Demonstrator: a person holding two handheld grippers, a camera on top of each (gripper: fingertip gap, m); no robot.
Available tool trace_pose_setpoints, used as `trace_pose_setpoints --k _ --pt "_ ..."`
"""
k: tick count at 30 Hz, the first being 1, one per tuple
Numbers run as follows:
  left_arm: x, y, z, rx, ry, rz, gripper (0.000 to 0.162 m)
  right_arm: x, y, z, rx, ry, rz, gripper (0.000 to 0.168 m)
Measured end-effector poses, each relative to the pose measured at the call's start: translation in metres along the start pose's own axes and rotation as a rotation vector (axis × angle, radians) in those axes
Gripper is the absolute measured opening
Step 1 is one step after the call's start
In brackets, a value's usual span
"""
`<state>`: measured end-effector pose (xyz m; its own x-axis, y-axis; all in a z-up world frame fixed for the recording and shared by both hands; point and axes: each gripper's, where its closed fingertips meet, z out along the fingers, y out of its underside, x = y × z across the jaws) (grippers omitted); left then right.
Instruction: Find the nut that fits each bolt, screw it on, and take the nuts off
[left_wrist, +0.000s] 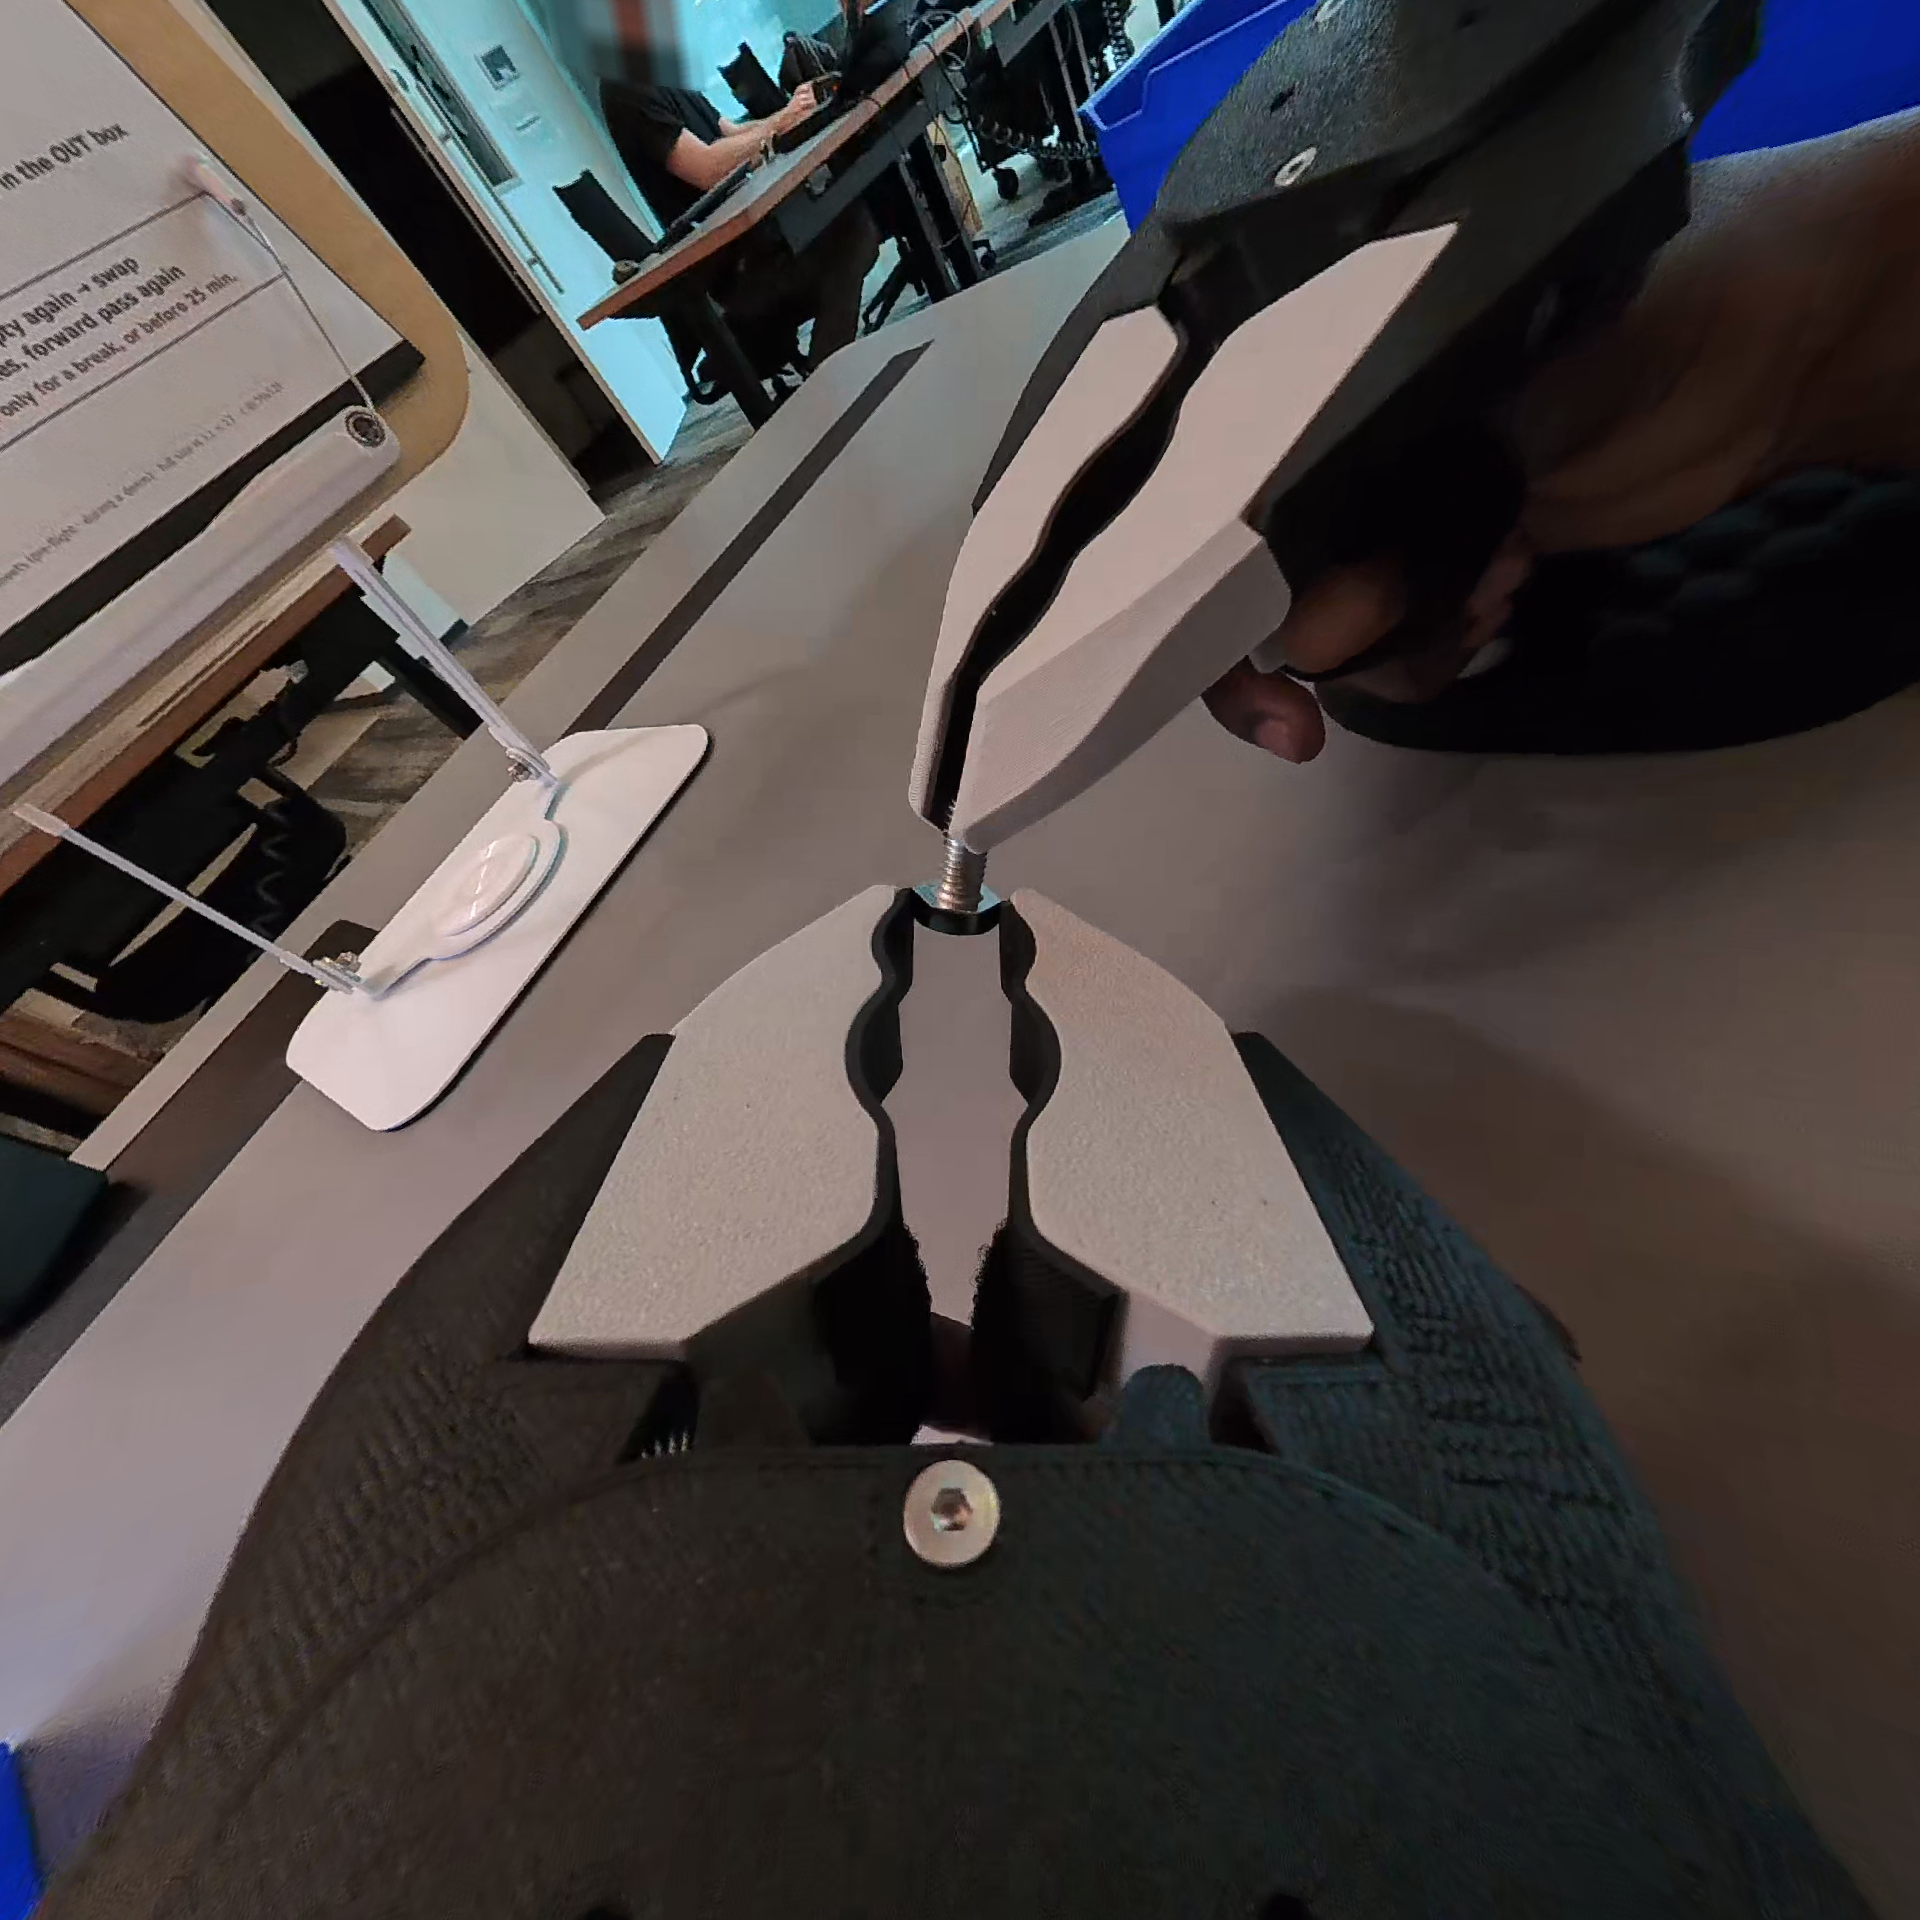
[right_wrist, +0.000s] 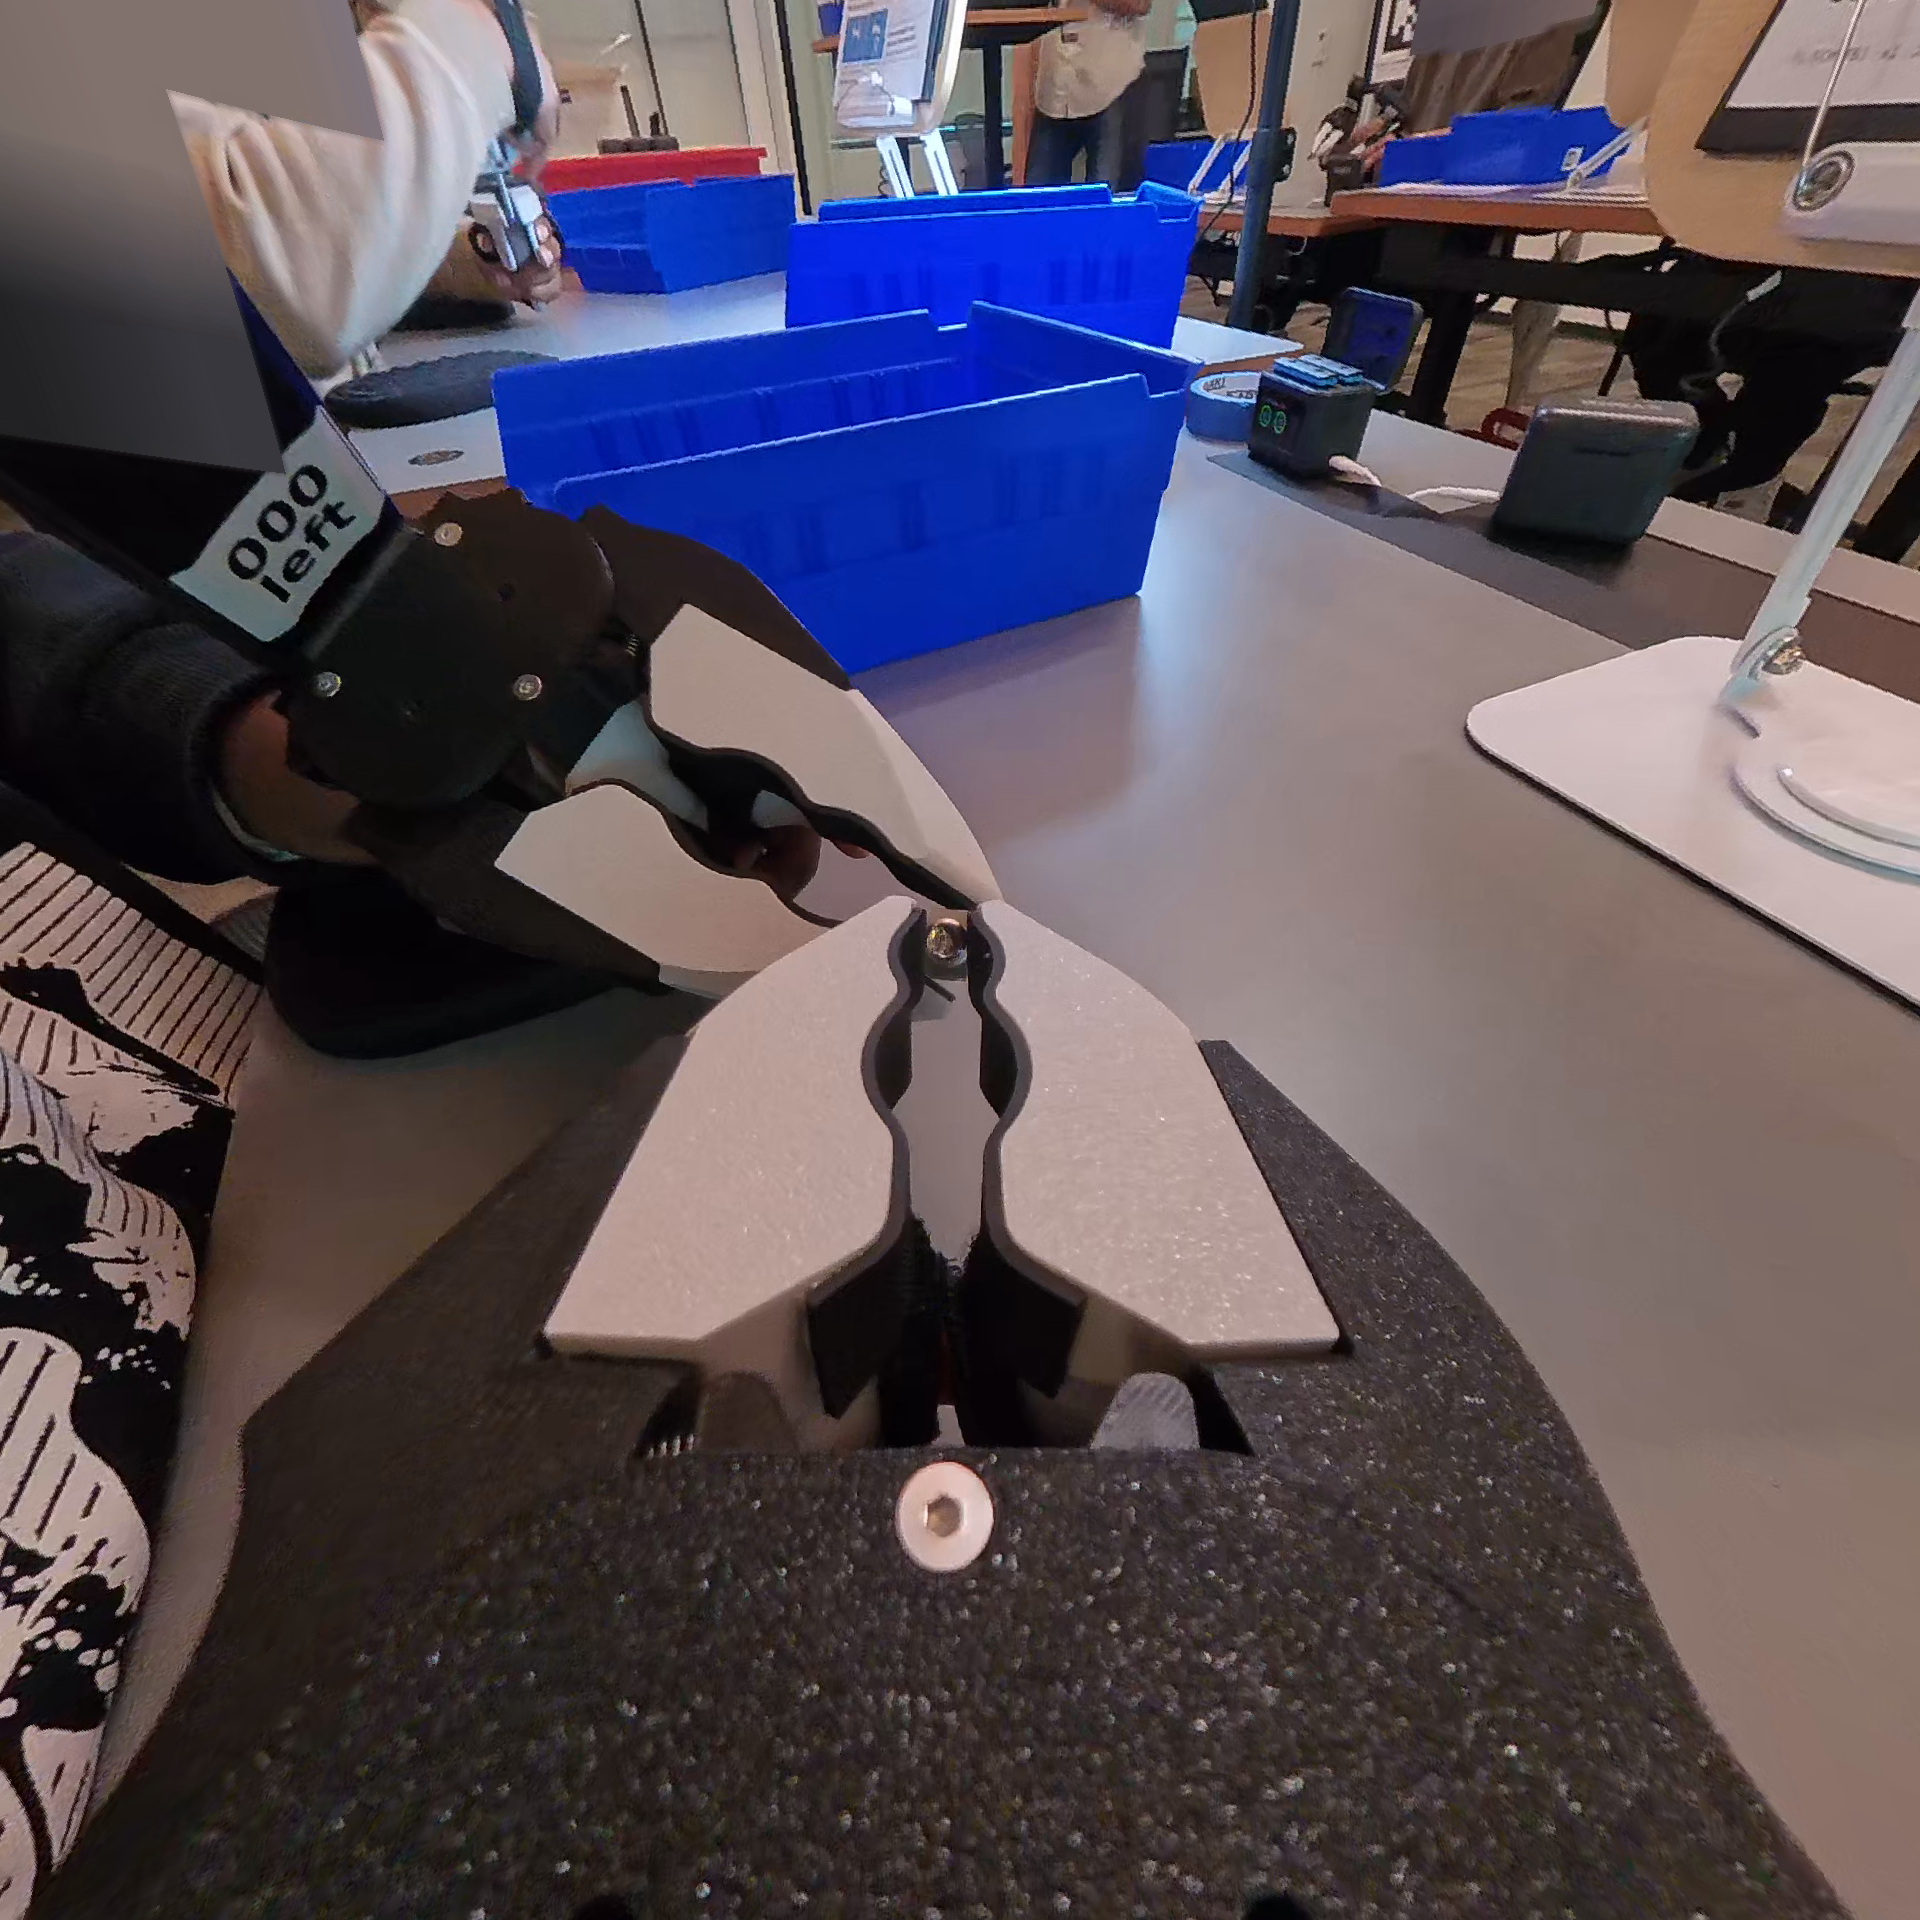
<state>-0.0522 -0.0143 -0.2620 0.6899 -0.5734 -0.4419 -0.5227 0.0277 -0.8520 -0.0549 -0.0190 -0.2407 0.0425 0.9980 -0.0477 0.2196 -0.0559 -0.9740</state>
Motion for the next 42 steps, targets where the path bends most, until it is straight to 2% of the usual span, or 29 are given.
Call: trace_pose_setpoints --k 3,6,9,12,17,25,29,34,37,39,42 --pt "0.002 0.005 -0.001 -0.025 0.059 -0.006 0.018 0.001 0.004 0.000 -0.045 0.008 0.001 0.007" --pt "-0.011 0.006 -0.015 -0.024 0.096 -0.108 0.035 0.002 0.016 -0.001 -0.172 0.007 0.012 0.007" --pt "-0.048 0.004 -0.033 0.065 -0.009 -0.330 0.040 -0.011 0.039 0.004 -0.355 -0.074 0.018 0.007" --pt "-0.074 0.004 -0.043 0.119 -0.099 -0.437 0.039 -0.020 0.053 0.009 -0.471 -0.109 -0.023 0.007" --pt "-0.070 0.015 -0.037 0.038 -0.117 -0.404 0.039 -0.024 0.065 0.014 -0.572 -0.110 -0.076 0.007" --pt "-0.070 0.019 -0.037 0.016 -0.124 -0.395 0.038 -0.029 0.067 0.025 -0.585 -0.131 -0.103 0.008" --pt "-0.070 0.019 -0.037 0.014 -0.121 -0.397 0.038 -0.028 0.056 0.023 -0.506 -0.135 -0.076 0.026" --pt "-0.064 0.020 -0.034 -0.003 -0.089 -0.387 0.038 -0.002 0.022 -0.004 -0.210 -0.045 -0.090 0.061" --pt "-0.059 0.019 -0.033 -0.012 -0.070 -0.372 0.038 0.018 0.005 -0.034 0.013 0.029 -0.019 0.063" --pt "-0.057 0.017 -0.032 -0.013 -0.056 -0.372 0.038 0.026 -0.015 -0.053 0.196 0.033 0.056 0.055" --pt "-0.056 0.000 -0.038 0.022 -0.024 -0.372 0.038 0.034 -0.024 -0.067 0.308 0.021 0.139 0.053"
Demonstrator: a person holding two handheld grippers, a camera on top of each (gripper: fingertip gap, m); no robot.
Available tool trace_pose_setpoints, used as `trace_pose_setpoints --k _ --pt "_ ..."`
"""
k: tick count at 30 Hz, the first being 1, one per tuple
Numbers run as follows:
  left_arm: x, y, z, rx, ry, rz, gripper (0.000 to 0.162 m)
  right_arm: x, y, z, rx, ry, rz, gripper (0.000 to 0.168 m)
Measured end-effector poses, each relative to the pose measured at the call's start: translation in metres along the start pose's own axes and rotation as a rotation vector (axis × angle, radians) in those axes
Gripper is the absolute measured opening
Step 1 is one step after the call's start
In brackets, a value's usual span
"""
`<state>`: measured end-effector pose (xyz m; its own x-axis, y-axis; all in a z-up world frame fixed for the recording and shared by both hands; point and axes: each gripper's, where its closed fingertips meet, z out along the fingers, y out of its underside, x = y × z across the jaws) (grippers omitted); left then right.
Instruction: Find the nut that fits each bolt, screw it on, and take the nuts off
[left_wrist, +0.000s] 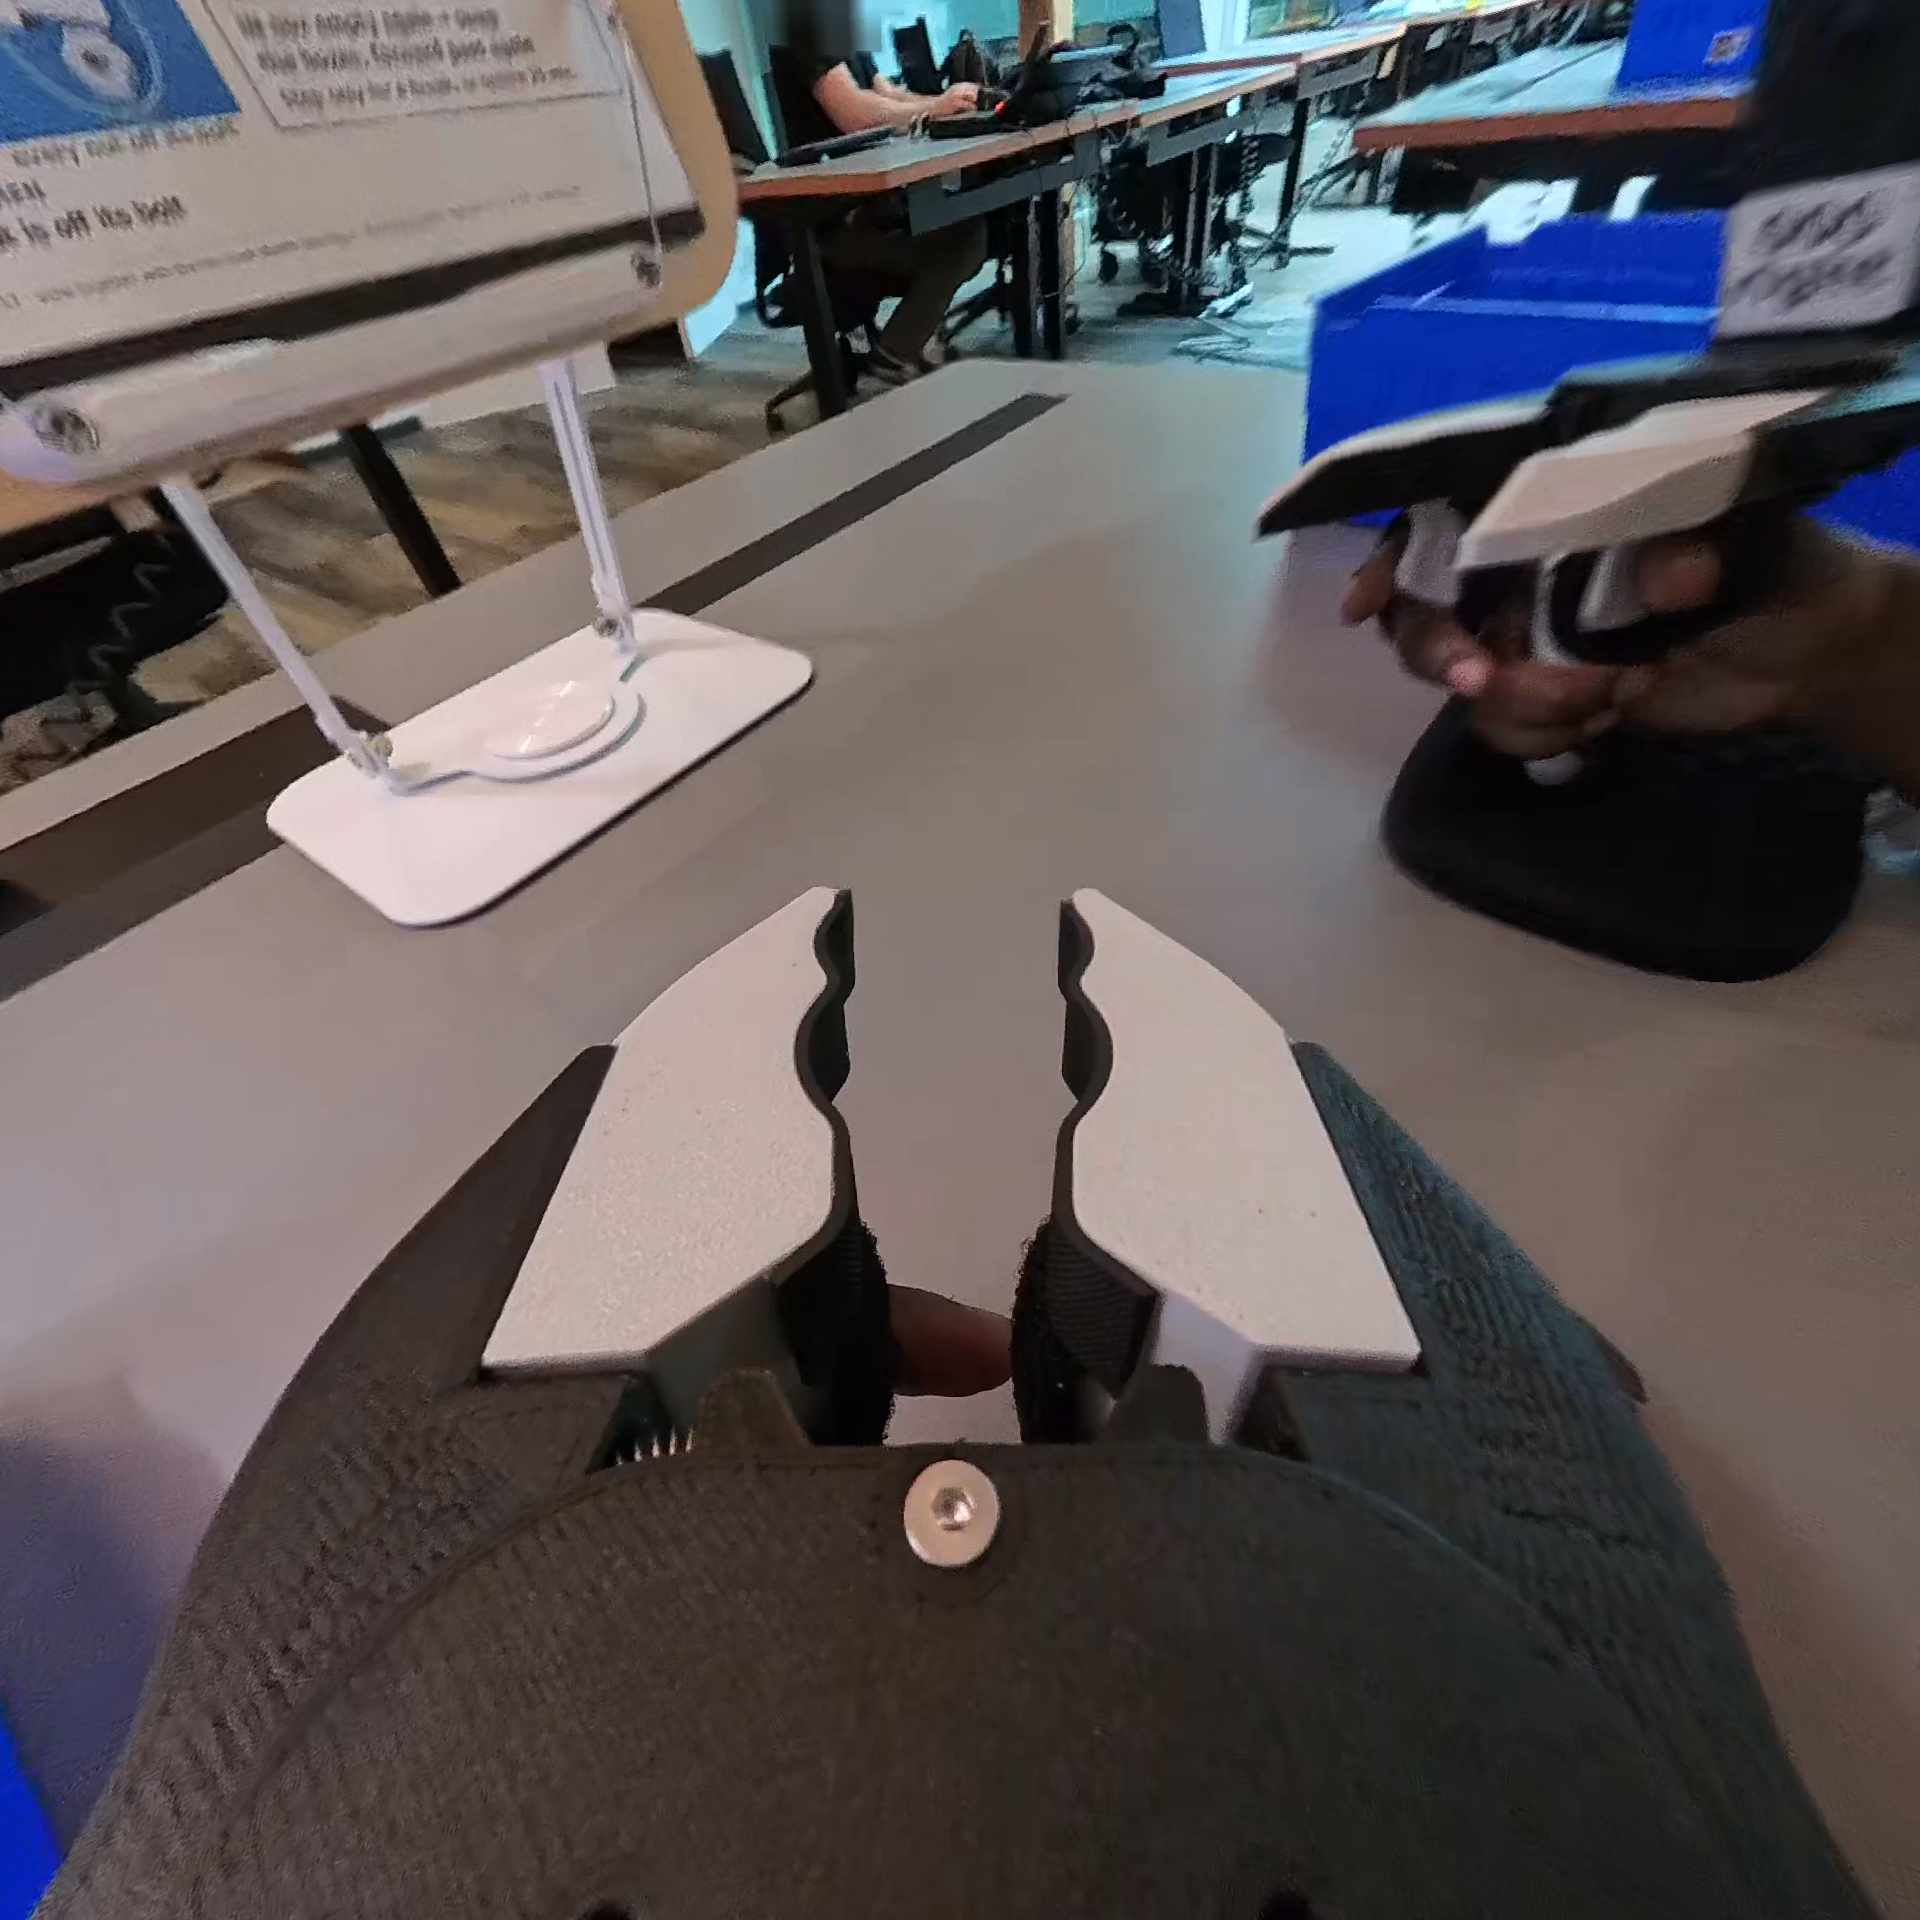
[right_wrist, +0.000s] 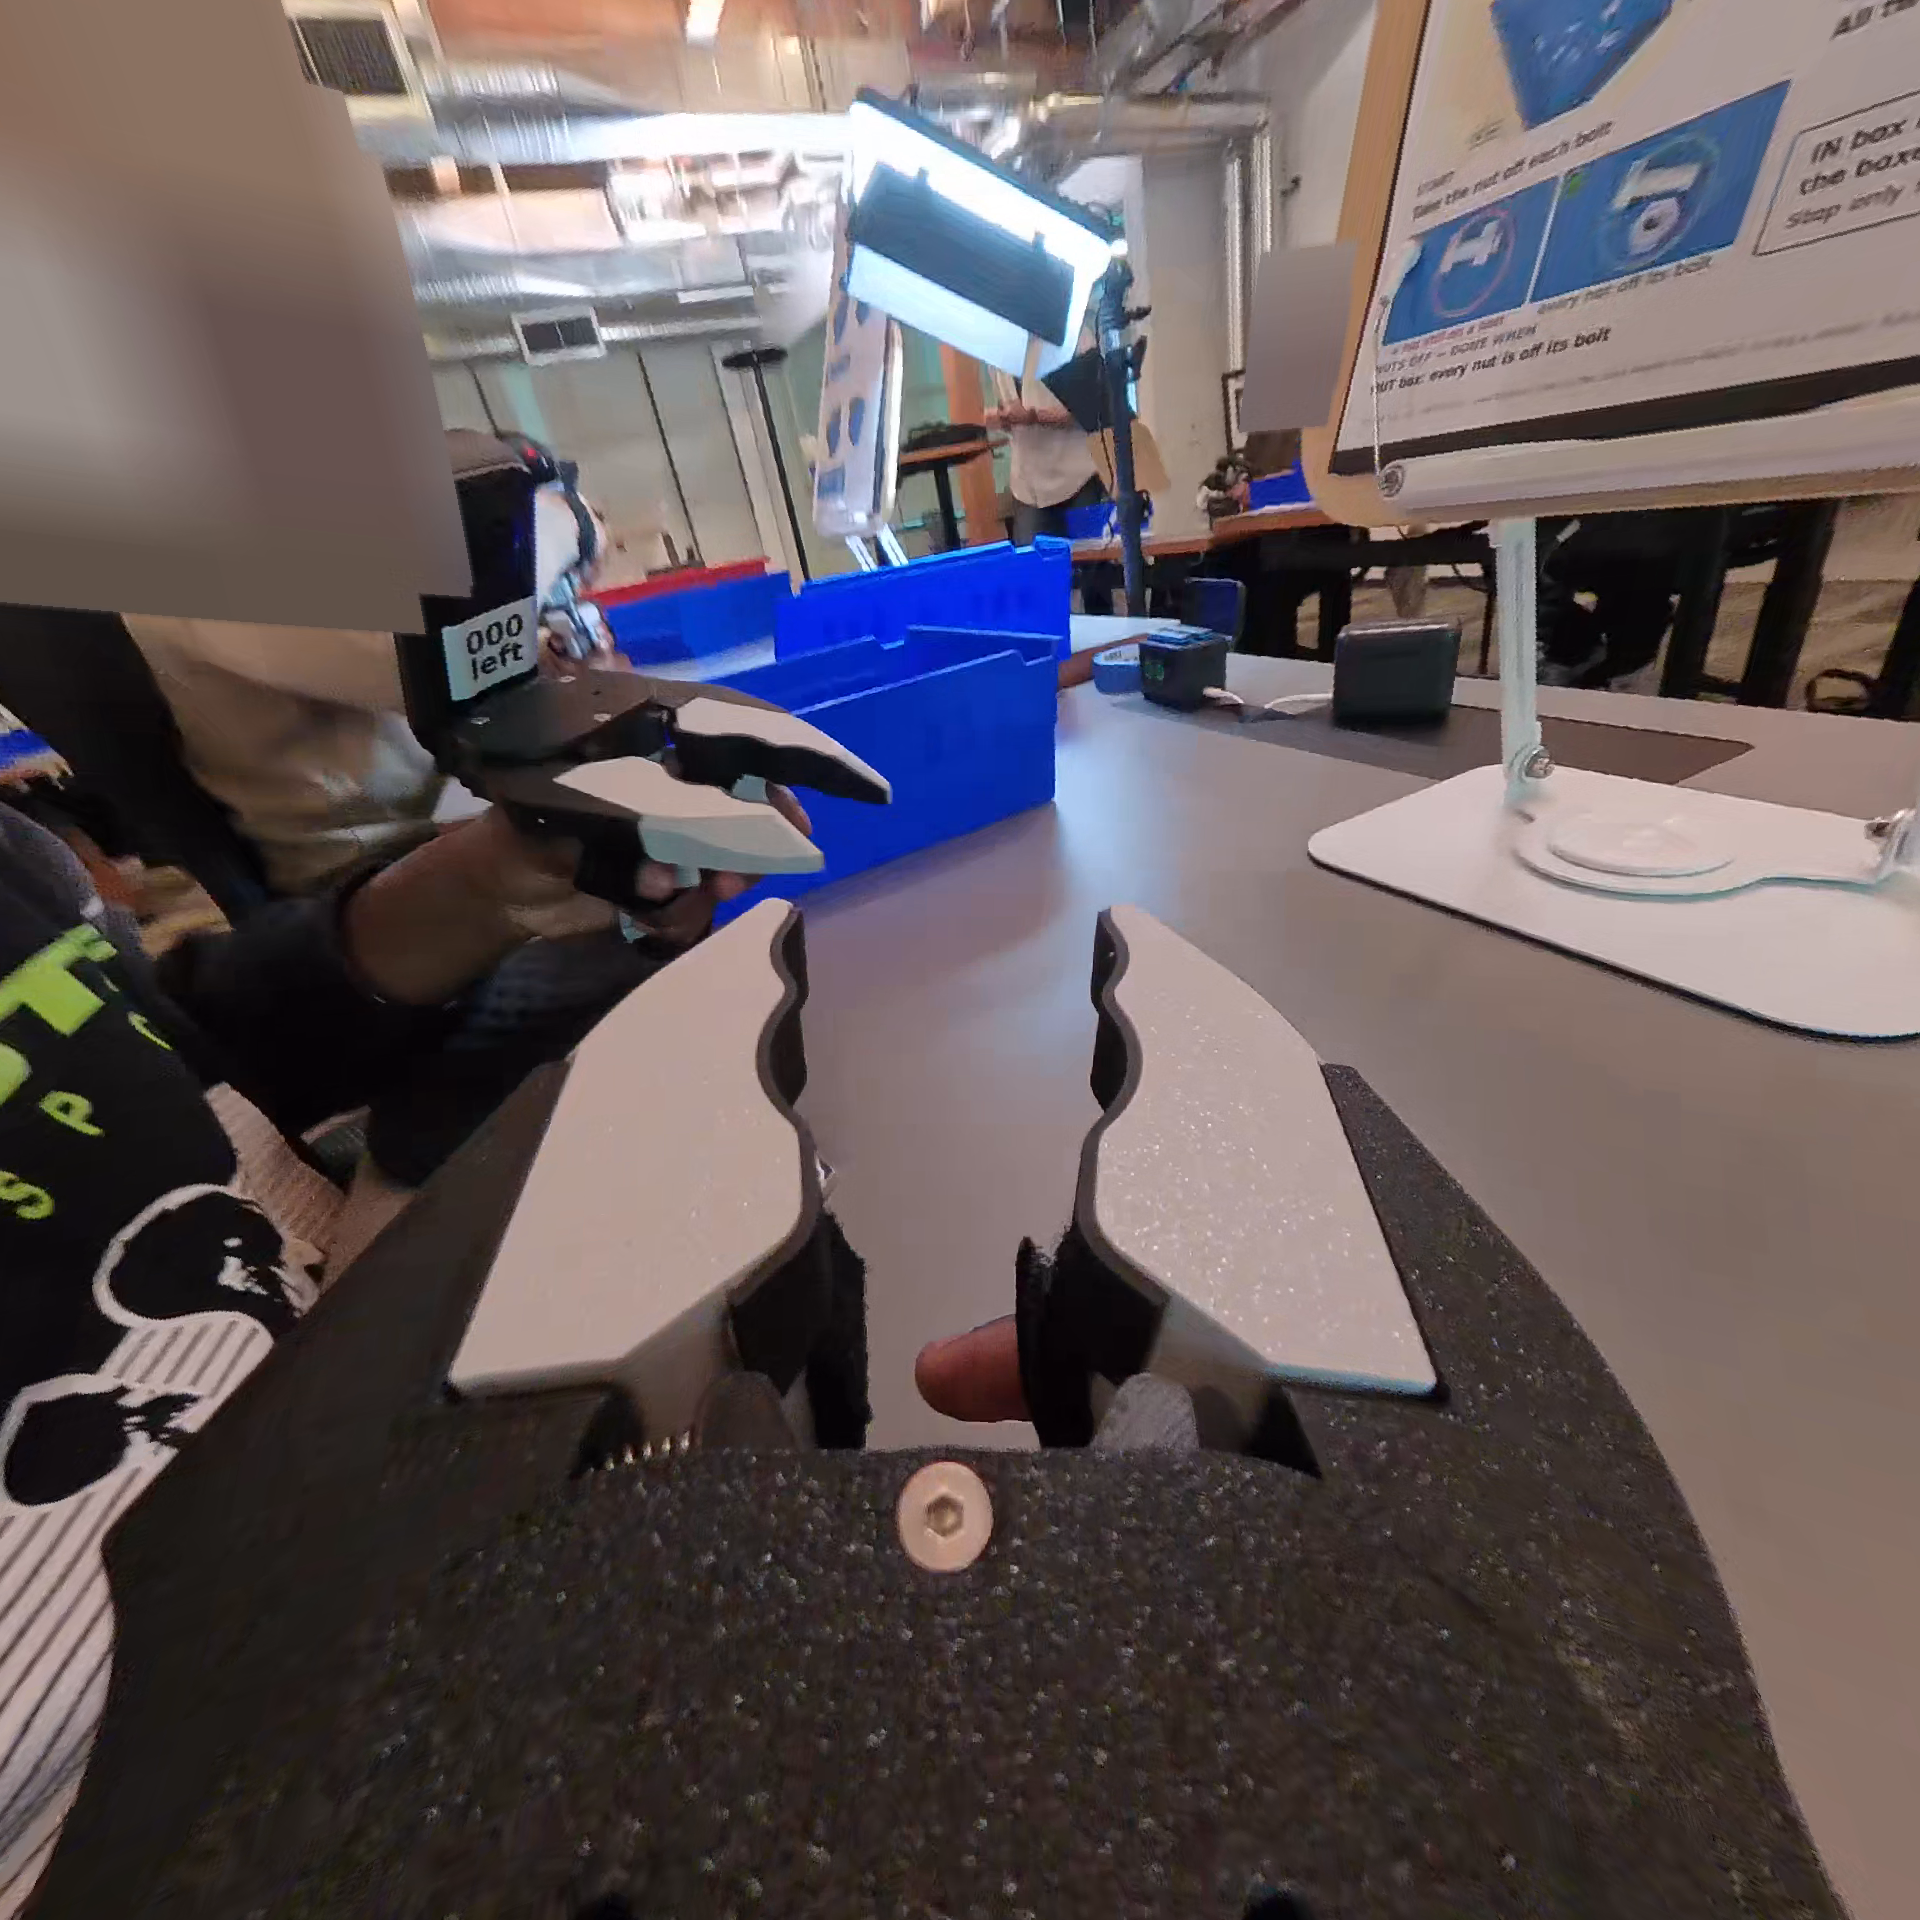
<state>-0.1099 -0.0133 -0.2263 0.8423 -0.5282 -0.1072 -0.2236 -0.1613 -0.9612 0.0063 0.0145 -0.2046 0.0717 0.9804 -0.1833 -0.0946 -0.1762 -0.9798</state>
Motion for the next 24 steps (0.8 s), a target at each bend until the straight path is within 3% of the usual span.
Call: trace_pose_setpoints --k 4,6,10,13,17,24 --pt "0.011 -0.048 -0.048 0.059 0.136 0.029 0.038 -0.001 0.006 0.004 -0.047 -0.020 0.010 0.055" --pt "-0.011 -0.050 -0.085 -0.032 0.140 0.065 0.038 -0.004 0.010 0.007 -0.079 -0.028 -0.004 0.057" --pt "-0.123 0.016 -0.157 -0.527 -0.086 0.081 0.041 -0.004 0.011 0.007 -0.082 -0.041 0.003 0.054" --pt "-0.187 0.077 -0.191 -0.877 -0.114 -0.021 0.043 -0.005 0.010 0.006 -0.073 -0.048 0.008 0.053" --pt "-0.223 0.119 -0.188 -1.043 -0.044 -0.099 0.044 -0.007 0.009 0.005 -0.068 -0.047 -0.015 0.051" --pt "-0.261 0.136 -0.135 -0.982 -0.027 -0.248 0.035 -0.008 0.012 0.007 -0.090 -0.052 -0.027 0.050"
